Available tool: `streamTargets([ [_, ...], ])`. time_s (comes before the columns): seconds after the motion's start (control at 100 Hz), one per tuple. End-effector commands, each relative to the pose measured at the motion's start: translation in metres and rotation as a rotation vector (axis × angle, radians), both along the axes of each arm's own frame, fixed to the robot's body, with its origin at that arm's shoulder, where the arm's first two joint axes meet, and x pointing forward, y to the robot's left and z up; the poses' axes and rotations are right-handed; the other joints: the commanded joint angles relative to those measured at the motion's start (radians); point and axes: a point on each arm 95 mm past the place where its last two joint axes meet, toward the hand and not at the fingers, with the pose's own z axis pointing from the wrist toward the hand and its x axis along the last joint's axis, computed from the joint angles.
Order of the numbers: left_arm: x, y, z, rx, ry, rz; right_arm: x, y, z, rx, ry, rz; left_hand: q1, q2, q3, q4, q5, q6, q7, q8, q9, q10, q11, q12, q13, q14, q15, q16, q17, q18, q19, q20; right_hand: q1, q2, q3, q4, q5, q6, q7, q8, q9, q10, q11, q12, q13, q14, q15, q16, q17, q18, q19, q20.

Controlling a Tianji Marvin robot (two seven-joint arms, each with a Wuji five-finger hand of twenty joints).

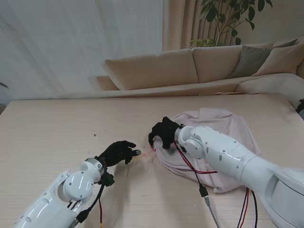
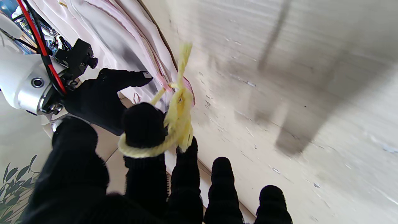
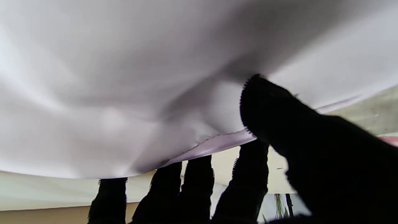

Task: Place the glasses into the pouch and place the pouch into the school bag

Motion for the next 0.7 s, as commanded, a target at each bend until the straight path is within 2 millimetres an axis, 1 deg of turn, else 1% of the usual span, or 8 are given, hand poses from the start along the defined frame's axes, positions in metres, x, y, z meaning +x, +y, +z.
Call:
streamTargets([
  [0.0, -0.001, -0.003, 0.0, -0.007, 0.009, -0.01, -0.003, -0.002, -0.01, -0.025, 0.015, 0.002, -0.011, 0.025, -0.028, 0.017, 0.05, 0.005, 0.028, 0.012, 0.011, -0.002, -0.002, 0.005, -0.003, -0.006, -0.011, 0.007, -0.018, 0.0, 0.015, 0.014, 0.04, -0.03, 0.059, 0.01, 0.012, -0.021, 0.033, 0.03, 0.068, 0.002, 0.053, 0.03, 0.056, -0.001, 0.036, 0.02, 0.006, 0.008, 0.069, 0.021],
  [0.16, 0.0, -0.003, 0.001, -0.008, 0.003, -0.009, -0.002, 0.0, -0.016, -0.011, -0.009, 0.003, -0.013, 0.026, -0.028, 0.017, 0.052, 0.003, 0.03, 0.013, 0.01, -0.006, -0.001, 0.005, -0.001, -0.008, -0.01, 0.008, -0.018, 0.0, 0.015, 0.014, 0.056, -0.066, 0.087, 0.008, 0.152, -0.003, 0.159, 0.178, 0.28, 0.052, 0.21, 0.095, 0.233, 0.013, 0.17, 0.09, 0.008, 0.031, 0.21, 0.053],
  [0.22, 0.0, -0.003, 0.0, -0.004, 0.005, -0.012, -0.002, 0.001, -0.018, -0.005, -0.024, 0.006, -0.012, 0.026, -0.028, 0.017, 0.052, 0.002, 0.031, 0.014, 0.012, -0.003, 0.0, 0.005, -0.001, -0.008, -0.01, 0.008, -0.018, 0.0, 0.016, 0.015, 0.117, -0.152, 0.091, -0.192, 0.303, 0.004, 0.244, 0.126, 0.447, 0.104, 0.299, 0.072, 0.371, 0.041, 0.287, 0.14, 0.047, 0.058, 0.274, 0.09],
  [0.25, 0.001, -0.002, -0.001, -0.003, 0.007, -0.012, -0.002, 0.001, -0.019, -0.009, -0.034, 0.009, -0.011, 0.025, -0.027, 0.017, 0.052, 0.004, 0.031, 0.014, 0.01, -0.003, -0.001, 0.005, -0.003, -0.007, -0.011, 0.007, -0.018, 0.0, 0.015, 0.014, 0.132, -0.181, 0.09, -0.223, 0.414, 0.004, 0.324, 0.051, 0.578, 0.134, 0.328, 0.08, 0.489, 0.058, 0.353, 0.157, 0.096, 0.081, 0.301, 0.11],
  [0.3, 0.001, -0.002, -0.002, 0.0, 0.012, -0.013, -0.001, 0.001, -0.018, -0.035, -0.03, 0.01, -0.012, 0.026, -0.027, 0.017, 0.052, 0.005, 0.031, 0.014, 0.009, -0.004, -0.001, 0.005, -0.002, -0.008, -0.01, 0.008, -0.019, -0.001, 0.015, 0.014, 0.12, -0.163, 0.085, -0.227, 0.484, 0.015, 0.34, -0.011, 0.675, 0.172, 0.297, 0.114, 0.616, 0.088, 0.388, 0.144, 0.146, 0.098, 0.306, 0.123],
  [0.43, 0.004, 0.0, -0.008, 0.003, 0.032, -0.024, -0.001, -0.001, -0.021, -0.043, -0.065, -0.047, -0.012, 0.026, -0.028, 0.017, 0.052, 0.003, 0.032, 0.015, 0.01, -0.005, -0.001, 0.005, -0.001, -0.006, -0.01, 0.008, -0.018, 0.001, 0.015, 0.015, 0.113, -0.13, 0.104, -0.221, 0.504, 0.056, 0.318, 0.041, 0.712, 0.239, 0.281, 0.196, 0.671, 0.164, 0.478, 0.123, 0.208, 0.126, 0.317, 0.14],
  [0.59, 0.015, 0.005, -0.012, 0.025, 0.04, -0.042, 0.0, 0.0, -0.017, -0.007, -0.165, -0.185, -0.011, 0.024, -0.027, 0.017, 0.04, 0.003, 0.026, 0.014, 0.002, -0.005, -0.004, 0.004, -0.003, -0.006, -0.011, 0.007, -0.017, 0.0, 0.016, 0.015, 0.113, -0.12, 0.129, -0.221, 0.512, 0.095, 0.305, 0.09, 0.729, 0.271, 0.277, 0.233, 0.688, 0.198, 0.506, 0.116, 0.233, 0.138, 0.33, 0.151],
  [0.69, 0.023, 0.007, -0.009, 0.033, 0.04, -0.051, 0.003, 0.002, -0.014, 0.008, -0.25, -0.292, -0.014, 0.026, -0.029, 0.017, -0.017, -0.008, 0.001, 0.015, -0.028, -0.007, -0.013, 0.002, -0.017, -0.012, -0.017, 0.006, -0.017, -0.002, 0.016, 0.015, 0.121, -0.142, 0.144, -0.223, 0.526, 0.121, 0.303, 0.099, 0.743, 0.286, 0.272, 0.239, 0.699, 0.214, 0.508, 0.109, 0.247, 0.148, 0.336, 0.155],
])
